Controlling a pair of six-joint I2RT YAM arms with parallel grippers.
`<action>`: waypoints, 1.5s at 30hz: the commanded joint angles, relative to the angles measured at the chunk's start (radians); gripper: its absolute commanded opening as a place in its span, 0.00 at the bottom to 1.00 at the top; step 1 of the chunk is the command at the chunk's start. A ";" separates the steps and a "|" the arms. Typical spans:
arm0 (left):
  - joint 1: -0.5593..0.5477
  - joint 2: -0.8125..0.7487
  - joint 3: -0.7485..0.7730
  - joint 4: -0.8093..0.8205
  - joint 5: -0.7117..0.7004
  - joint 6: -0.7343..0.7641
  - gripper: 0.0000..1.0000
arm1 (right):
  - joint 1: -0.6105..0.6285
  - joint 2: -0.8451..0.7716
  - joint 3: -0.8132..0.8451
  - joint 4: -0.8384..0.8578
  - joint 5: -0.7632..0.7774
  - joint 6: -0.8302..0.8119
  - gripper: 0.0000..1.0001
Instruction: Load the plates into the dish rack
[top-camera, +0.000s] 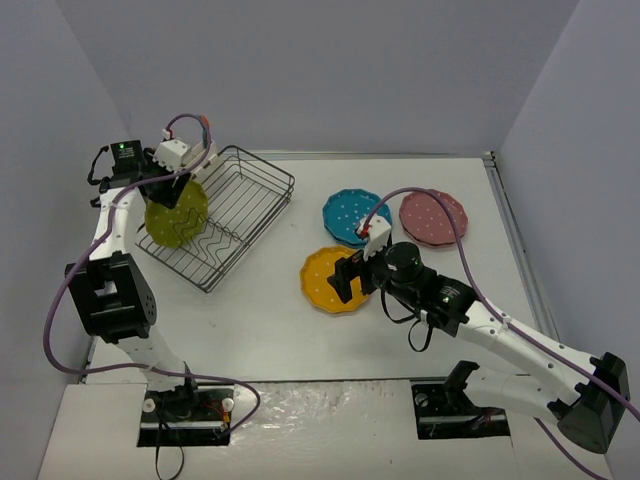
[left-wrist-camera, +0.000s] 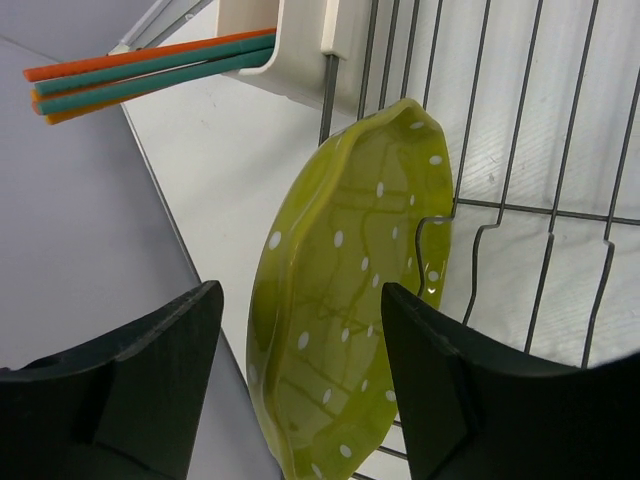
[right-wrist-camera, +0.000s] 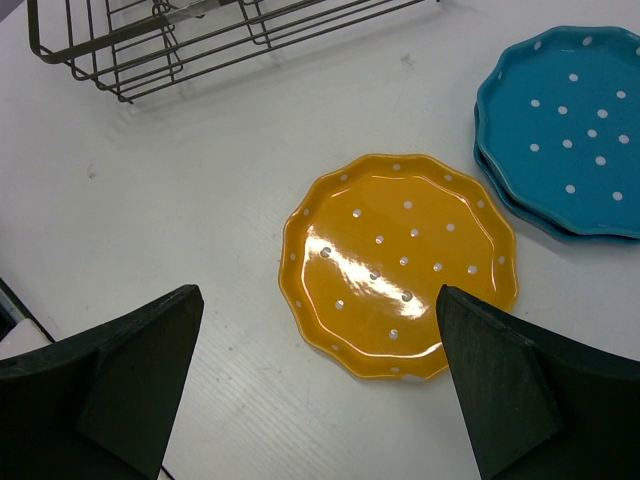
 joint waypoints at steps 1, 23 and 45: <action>0.001 -0.149 0.019 0.130 -0.011 -0.148 0.78 | -0.005 -0.001 0.002 0.070 0.023 0.007 1.00; -0.280 -0.650 -0.257 -0.100 -0.168 -1.065 0.97 | 0.131 0.404 0.043 0.044 0.059 -0.045 0.89; -0.654 -0.597 -0.553 -0.040 -0.271 -1.352 0.97 | 0.174 0.609 0.049 0.104 0.109 -0.025 0.53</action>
